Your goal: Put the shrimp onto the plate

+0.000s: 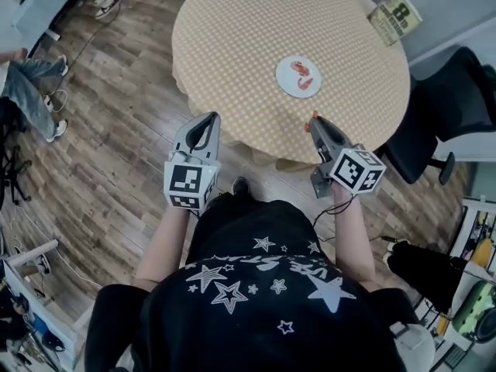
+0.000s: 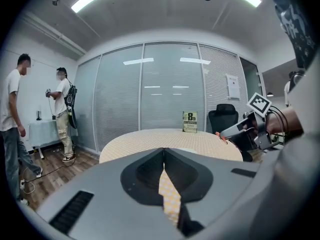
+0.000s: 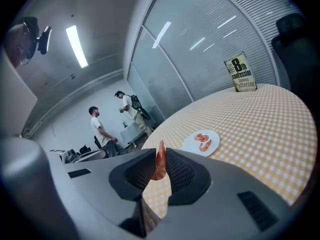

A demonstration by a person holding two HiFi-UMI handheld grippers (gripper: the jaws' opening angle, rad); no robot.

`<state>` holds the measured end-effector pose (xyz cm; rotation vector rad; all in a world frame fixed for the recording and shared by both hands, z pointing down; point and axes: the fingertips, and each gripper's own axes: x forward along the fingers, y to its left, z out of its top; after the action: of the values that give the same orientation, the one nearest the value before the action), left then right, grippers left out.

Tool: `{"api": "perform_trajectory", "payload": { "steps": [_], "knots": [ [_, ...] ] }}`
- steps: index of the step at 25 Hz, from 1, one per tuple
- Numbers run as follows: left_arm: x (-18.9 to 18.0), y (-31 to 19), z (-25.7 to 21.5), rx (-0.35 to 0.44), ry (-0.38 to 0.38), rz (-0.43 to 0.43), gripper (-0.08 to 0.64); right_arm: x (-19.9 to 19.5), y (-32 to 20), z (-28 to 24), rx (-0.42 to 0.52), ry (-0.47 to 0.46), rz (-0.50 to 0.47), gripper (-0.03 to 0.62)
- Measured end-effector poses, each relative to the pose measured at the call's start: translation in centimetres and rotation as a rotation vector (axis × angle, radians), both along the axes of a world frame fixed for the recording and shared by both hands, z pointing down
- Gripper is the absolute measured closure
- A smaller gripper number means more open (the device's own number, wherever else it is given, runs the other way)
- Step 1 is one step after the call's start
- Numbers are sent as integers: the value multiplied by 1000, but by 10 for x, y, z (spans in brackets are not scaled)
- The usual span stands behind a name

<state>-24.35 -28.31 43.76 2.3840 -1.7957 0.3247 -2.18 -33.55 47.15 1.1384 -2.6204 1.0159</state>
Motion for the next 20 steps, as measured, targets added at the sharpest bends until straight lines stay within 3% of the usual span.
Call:
{"api": "perform_trajectory", "payload": {
  "steps": [9, 20],
  "knots": [
    [7, -21, 20, -87, 3, 40, 549, 4, -23, 11, -35, 26, 23, 523],
    [6, -70, 29, -138, -28, -40, 549, -16, -96, 44, -86, 61, -50, 523]
  ]
}}
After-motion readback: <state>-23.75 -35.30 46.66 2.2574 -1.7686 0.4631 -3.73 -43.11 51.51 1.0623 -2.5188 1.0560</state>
